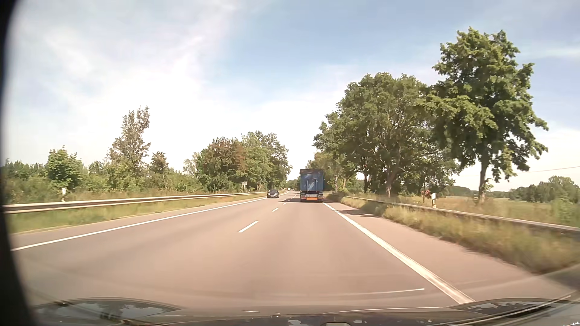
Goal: Follow the waypoints while adhering to traffic rules and regulations
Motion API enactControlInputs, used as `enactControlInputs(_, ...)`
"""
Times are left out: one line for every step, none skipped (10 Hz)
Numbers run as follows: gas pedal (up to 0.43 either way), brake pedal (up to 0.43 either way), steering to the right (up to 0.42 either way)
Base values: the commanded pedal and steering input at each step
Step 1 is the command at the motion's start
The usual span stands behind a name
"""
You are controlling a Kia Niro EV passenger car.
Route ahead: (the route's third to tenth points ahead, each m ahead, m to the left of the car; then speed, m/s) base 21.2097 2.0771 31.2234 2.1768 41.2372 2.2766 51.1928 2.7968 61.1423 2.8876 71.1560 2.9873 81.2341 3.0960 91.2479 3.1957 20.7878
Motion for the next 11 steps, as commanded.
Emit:
enactControlInputs(0.22,0.0,0.0)
enactControlInputs(0.22,0.0,-0.001)
enactControlInputs(0.22,0.0,-0.002)
enactControlInputs(0.22,0.0,-0.001)
enactControlInputs(0.22,0.0,-0.002)
enactControlInputs(0.22,0.0,-0.002)
enactControlInputs(0.209,0.0,-0.002)
enactControlInputs(0.209,0.0,-0.002)
enactControlInputs(0.209,0.0,-0.002)
enactControlInputs(0.209,0.0,-0.002)
enactControlInputs(0.209,0.0,-0.001)
